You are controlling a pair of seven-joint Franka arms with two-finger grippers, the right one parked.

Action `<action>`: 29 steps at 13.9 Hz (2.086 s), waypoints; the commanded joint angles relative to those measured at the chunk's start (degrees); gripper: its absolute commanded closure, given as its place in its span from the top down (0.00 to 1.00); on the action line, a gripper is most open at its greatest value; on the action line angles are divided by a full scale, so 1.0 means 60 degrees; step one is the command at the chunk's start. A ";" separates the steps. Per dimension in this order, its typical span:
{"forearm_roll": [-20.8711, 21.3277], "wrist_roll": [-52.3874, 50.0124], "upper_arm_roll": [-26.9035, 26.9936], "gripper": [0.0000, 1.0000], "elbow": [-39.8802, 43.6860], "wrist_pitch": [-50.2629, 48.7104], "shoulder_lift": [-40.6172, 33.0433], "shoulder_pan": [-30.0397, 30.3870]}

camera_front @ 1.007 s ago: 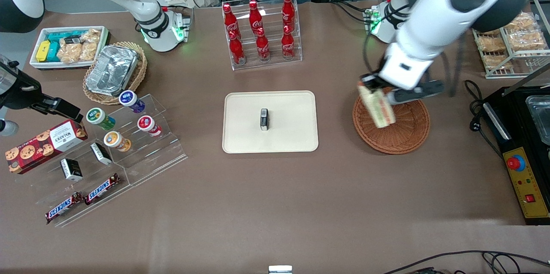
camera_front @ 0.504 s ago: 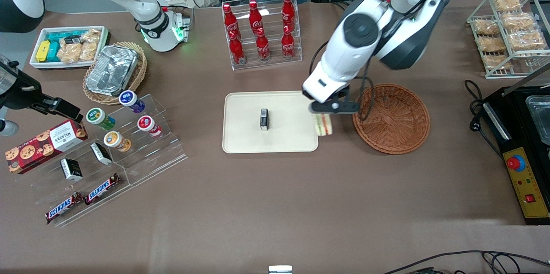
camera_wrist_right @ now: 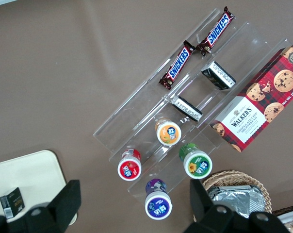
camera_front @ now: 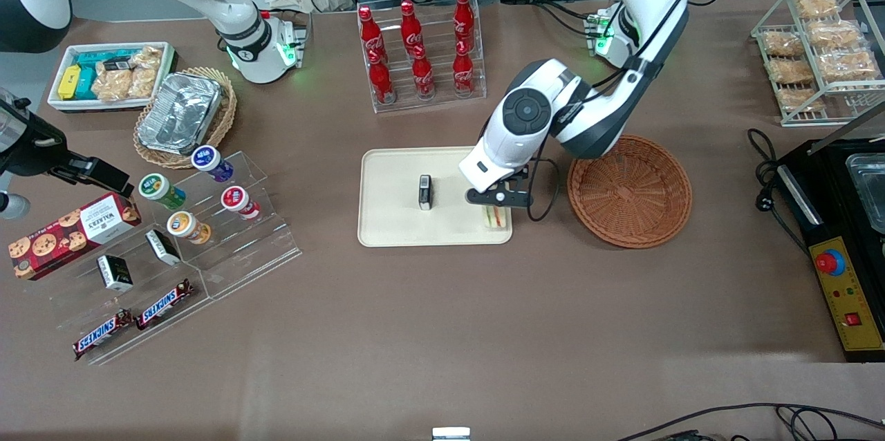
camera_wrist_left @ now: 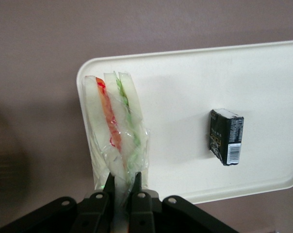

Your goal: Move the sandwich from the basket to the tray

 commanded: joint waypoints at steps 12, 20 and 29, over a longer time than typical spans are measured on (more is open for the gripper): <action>0.1692 -0.0092 0.0050 0.99 -0.0174 0.0216 -0.0184 0.0368; 0.1108 0.2936 0.0050 0.99 0.0882 -0.3711 -0.3289 0.3016; 0.1077 0.3936 0.0065 0.99 0.1350 -0.5280 -0.4039 0.5305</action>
